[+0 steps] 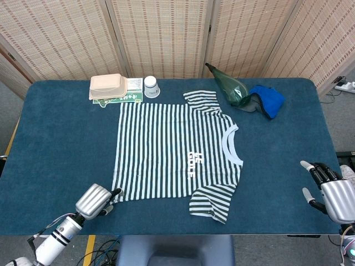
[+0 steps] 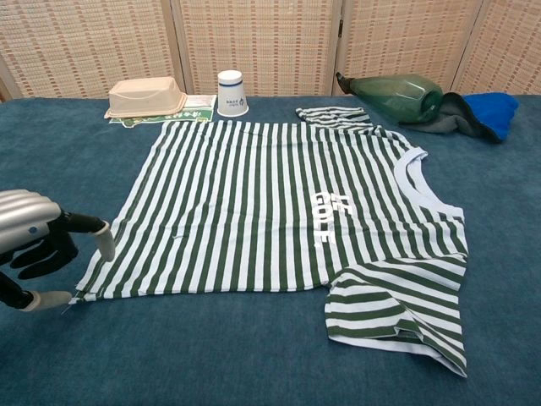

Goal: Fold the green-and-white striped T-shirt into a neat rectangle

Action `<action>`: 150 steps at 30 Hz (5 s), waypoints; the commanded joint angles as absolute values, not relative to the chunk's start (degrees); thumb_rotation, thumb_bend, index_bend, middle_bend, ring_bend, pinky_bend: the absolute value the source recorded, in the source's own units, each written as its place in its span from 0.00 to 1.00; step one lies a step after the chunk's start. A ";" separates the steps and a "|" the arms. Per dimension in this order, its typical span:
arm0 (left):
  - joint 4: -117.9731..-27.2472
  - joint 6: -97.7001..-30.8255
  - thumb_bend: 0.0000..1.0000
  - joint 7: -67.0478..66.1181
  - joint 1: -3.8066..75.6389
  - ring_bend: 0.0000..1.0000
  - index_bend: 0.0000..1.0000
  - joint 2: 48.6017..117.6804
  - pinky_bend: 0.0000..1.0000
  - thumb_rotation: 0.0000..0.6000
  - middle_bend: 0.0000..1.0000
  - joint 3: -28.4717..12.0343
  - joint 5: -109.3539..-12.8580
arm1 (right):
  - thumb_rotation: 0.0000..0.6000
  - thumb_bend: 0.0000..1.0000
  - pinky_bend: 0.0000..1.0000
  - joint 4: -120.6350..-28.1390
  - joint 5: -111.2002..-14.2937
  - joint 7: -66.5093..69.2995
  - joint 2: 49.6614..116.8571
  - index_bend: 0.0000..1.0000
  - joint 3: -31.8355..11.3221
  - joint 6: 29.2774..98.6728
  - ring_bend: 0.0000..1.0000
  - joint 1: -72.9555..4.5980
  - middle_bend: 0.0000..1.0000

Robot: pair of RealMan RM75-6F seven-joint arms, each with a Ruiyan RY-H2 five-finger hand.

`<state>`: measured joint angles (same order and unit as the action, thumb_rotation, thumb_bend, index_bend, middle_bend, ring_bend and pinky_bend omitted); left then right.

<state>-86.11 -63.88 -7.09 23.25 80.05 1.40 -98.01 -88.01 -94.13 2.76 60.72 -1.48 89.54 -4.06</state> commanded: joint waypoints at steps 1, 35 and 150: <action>-85.16 -62.22 0.27 -8.58 24.11 0.85 0.41 81.68 0.98 1.00 0.89 1.20 -96.17 | 1.00 0.39 0.41 -87.96 -94.09 2.83 60.78 0.13 -1.47 89.56 0.23 -4.03 0.24; -75.93 -63.61 0.27 -9.48 26.26 0.85 0.45 90.62 0.98 1.00 0.89 0.04 -90.19 | 1.00 0.39 0.41 -87.12 -92.77 3.45 61.21 0.13 -1.43 89.71 0.23 -3.02 0.24; -76.66 -67.49 0.59 -5.79 26.74 0.86 0.57 91.00 0.98 1.00 0.92 0.98 -89.58 | 1.00 0.54 1.00 -47.92 -107.55 1.34 96.27 0.68 7.70 79.42 1.00 -28.70 0.93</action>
